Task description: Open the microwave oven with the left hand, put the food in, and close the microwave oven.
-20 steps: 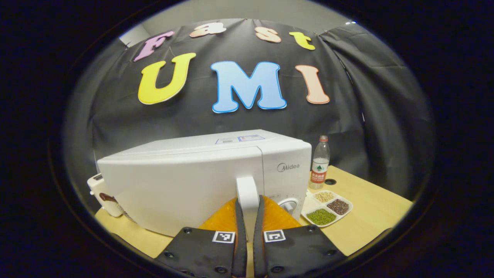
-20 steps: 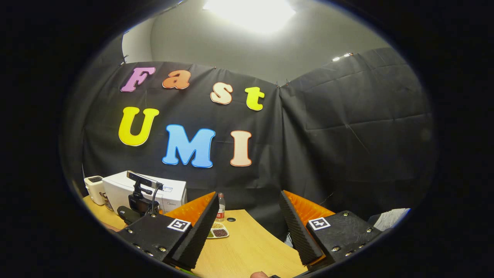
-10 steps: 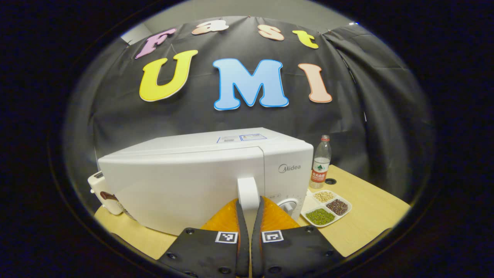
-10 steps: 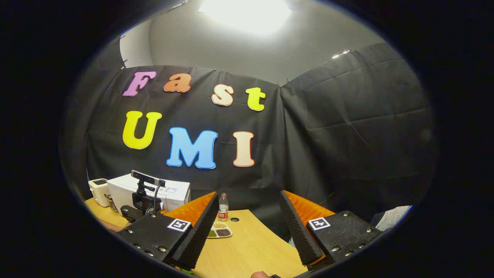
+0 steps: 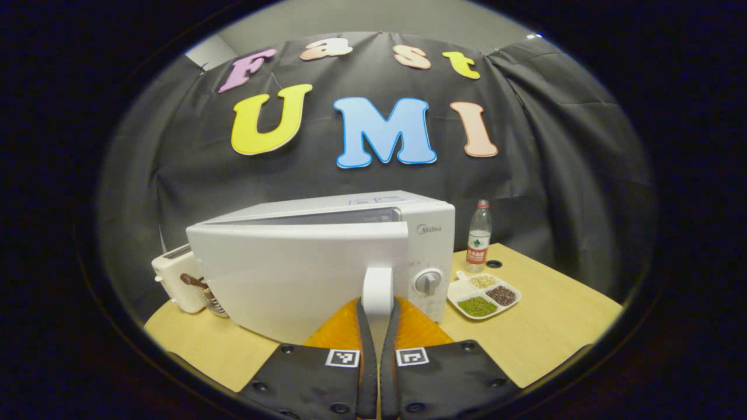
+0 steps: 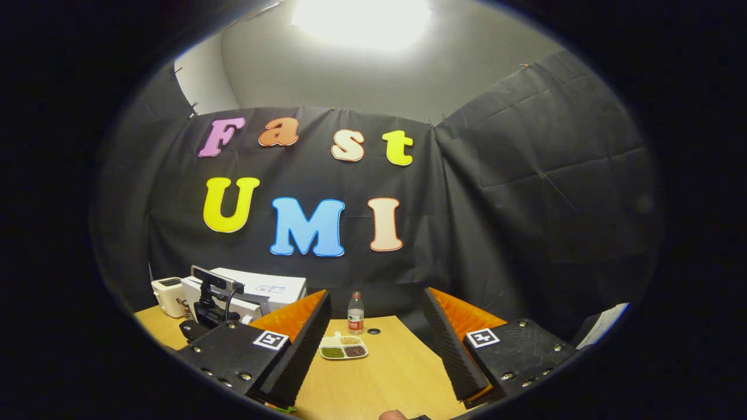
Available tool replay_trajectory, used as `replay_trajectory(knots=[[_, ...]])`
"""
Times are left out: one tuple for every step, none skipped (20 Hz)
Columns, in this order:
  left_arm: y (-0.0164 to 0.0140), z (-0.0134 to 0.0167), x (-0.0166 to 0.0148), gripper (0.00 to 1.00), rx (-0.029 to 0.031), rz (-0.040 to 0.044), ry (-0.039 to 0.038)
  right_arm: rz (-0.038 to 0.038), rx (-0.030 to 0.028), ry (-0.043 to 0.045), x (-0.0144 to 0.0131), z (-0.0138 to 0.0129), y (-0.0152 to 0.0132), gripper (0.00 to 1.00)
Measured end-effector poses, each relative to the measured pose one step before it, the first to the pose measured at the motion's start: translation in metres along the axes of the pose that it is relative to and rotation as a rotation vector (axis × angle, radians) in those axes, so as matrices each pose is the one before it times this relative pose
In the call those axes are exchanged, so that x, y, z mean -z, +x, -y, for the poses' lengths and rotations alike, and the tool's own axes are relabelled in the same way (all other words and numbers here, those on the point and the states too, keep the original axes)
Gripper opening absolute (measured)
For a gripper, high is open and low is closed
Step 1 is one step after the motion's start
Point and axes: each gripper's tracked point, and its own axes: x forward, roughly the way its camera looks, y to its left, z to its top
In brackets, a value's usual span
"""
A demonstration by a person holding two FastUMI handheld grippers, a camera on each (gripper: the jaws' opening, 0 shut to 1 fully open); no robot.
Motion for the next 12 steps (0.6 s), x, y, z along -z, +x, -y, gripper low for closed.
replay_trajectory(knots=[[-0.01090,-0.00296,0.00233,0.09,-0.00737,0.00395,-0.00081,0.00136,-0.02098,0.00154,-0.00014,-0.00140,-0.00023,0.95],[-0.00985,-0.00370,0.00295,0.08,-0.00972,-0.00186,0.00480,0.00158,-0.02300,0.00252,-0.00002,-0.00104,-0.00146,0.95],[-0.00982,-0.00475,0.00184,0.08,-0.01126,0.00085,0.00450,0.00495,-0.02209,0.00497,-0.00162,-0.00104,-0.00174,0.95],[-0.01021,-0.00554,0.00222,0.09,-0.01405,-0.00300,-0.00049,0.00532,-0.02092,0.00697,-0.00137,-0.00128,-0.00132,0.95],[-0.00856,-0.00461,0.00263,0.09,-0.01545,-0.00316,-0.00009,0.00410,-0.02324,0.00873,-0.00079,-0.00156,-0.00022,0.95],[-0.01021,-0.00693,0.00292,0.08,-0.02124,-0.00808,0.00015,0.00363,-0.02131,0.00809,0.00028,-0.00224,-0.00165,0.95],[-0.00844,-0.00552,0.00164,0.08,-0.01840,-0.00227,-0.00358,0.00555,-0.02202,0.00801,-0.00063,-0.00088,-0.00059,0.95],[-0.00737,-0.00727,0.00251,0.08,-0.02178,-0.00479,-0.00297,0.00224,-0.02018,0.00885,-0.00014,-0.00195,-0.00102,0.95],[-0.00815,-0.00721,0.00186,0.08,-0.02201,-0.00279,-0.00134,0.00047,-0.02323,0.01099,0.00042,-0.00239,-0.00172,0.95],[-0.01005,-0.00922,0.00238,0.13,-0.02403,-0.00436,0.00124,0.00226,-0.02194,0.01047,0.00008,-0.00412,-0.00305,0.95],[-0.00648,-0.00799,0.00364,0.08,-0.01790,-0.00409,0.00392,-0.00194,-0.02174,0.00792,0.00062,-0.00340,-0.00245,0.95],[-0.00796,-0.00942,0.00285,0.08,-0.01658,-0.00439,0.00115,-0.00398,-0.02118,0.00568,0.00240,-0.00414,-0.00164,0.95]])
